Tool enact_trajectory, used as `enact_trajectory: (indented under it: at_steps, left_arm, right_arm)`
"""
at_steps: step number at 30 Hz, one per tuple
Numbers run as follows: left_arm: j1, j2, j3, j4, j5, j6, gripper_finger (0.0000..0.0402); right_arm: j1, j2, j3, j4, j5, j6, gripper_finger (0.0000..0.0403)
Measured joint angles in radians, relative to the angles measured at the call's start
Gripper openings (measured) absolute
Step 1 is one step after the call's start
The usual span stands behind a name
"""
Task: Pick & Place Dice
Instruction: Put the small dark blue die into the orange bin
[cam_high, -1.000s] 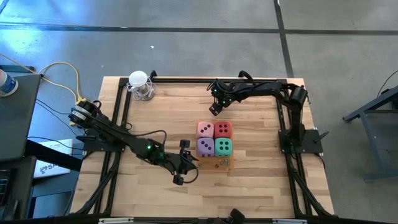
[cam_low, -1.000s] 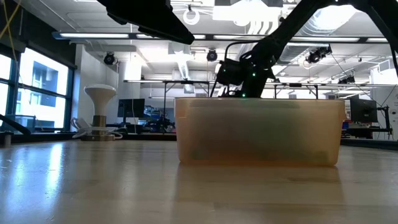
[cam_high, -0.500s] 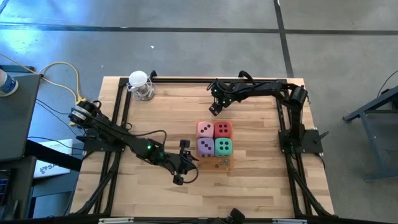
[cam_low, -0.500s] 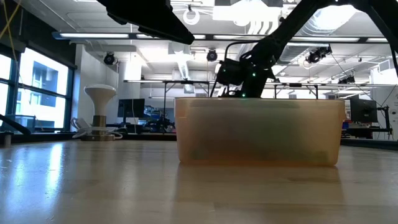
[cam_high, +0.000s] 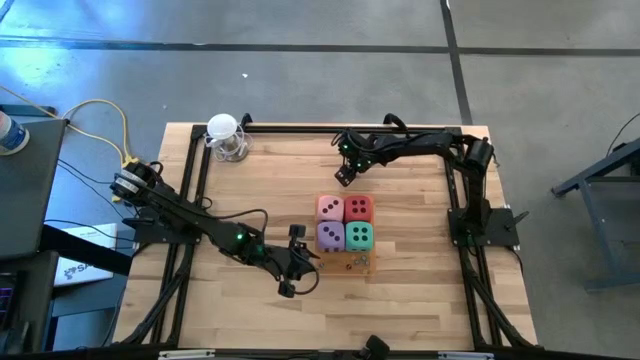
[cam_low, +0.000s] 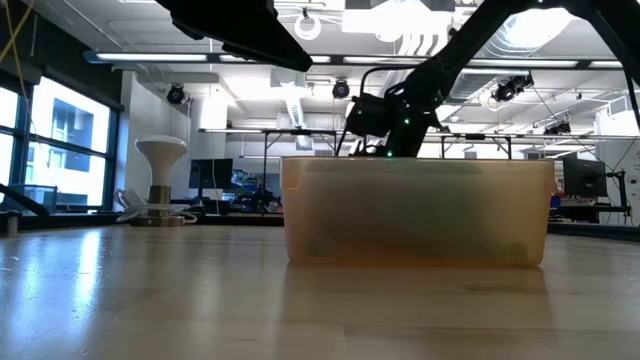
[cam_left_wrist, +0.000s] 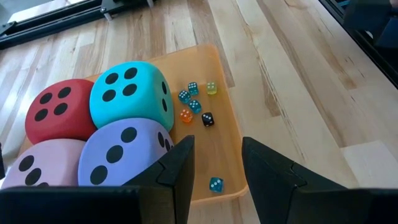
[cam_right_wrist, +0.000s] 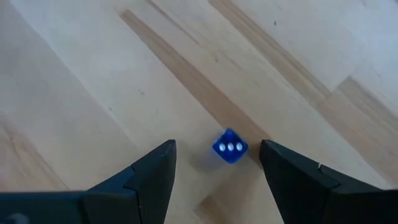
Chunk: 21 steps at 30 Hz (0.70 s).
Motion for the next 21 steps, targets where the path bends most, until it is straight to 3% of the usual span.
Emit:
enact_trajectory:
  at_steps: [21]
  left_arm:
    - [0.0,0.0,0.0,0.0,0.0,0.0,0.0127]
  right_arm:
    - [0.0,0.002,0.002,0.03,-0.006,-0.006,0.0229]
